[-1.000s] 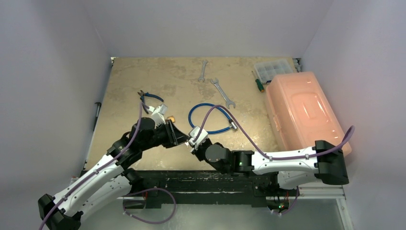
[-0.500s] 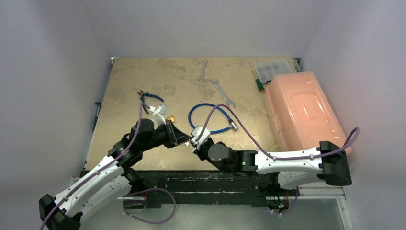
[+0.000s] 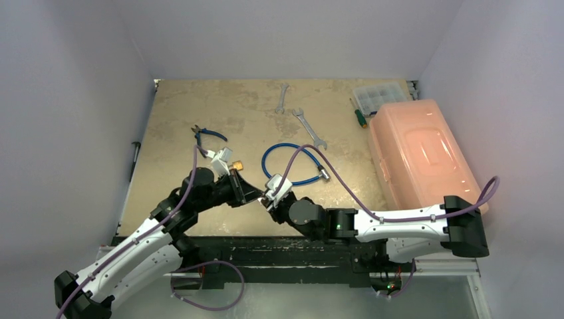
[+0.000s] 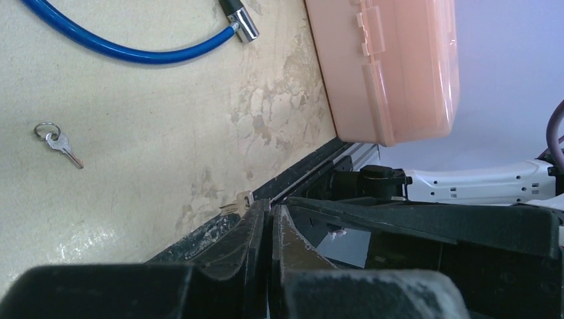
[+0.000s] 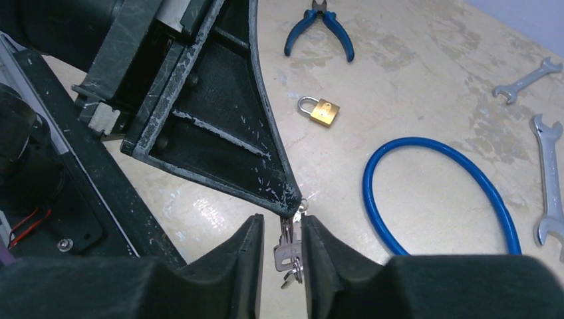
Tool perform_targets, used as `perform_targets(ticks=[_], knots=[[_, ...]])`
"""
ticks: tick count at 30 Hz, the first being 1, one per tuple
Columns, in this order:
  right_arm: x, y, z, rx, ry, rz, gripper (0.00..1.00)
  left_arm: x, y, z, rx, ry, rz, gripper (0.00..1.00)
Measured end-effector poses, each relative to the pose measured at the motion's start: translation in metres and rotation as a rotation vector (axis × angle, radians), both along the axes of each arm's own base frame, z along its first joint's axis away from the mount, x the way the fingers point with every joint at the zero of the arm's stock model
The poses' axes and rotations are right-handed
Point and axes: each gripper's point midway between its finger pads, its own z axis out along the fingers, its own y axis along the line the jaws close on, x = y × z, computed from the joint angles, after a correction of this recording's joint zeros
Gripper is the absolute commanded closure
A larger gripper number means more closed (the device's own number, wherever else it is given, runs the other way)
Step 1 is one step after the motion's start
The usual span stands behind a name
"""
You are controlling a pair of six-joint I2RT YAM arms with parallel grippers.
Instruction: Unlock with the key
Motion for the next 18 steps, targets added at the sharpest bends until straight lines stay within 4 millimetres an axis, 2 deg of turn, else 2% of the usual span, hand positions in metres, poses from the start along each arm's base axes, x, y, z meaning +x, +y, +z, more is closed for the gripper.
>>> perform_targets(ticks=[8,12,15,18], knots=[[-0.005,-0.001,0.017,0.068,0.018,0.021,0.25,0.002,0.005,-0.005,0.020,0.005,0.029,1.00],[-0.010,-0.011,0.021,0.103,0.041,0.034,0.09,0.003,0.006,-0.005,0.030,-0.009,0.030,1.00],[-0.014,-0.024,0.025,0.152,0.076,0.063,0.07,0.002,0.008,0.000,0.034,-0.050,0.017,1.00],[-0.006,-0.037,0.038,0.230,0.131,0.083,0.06,0.000,0.010,0.015,0.037,-0.117,-0.008,1.00]])
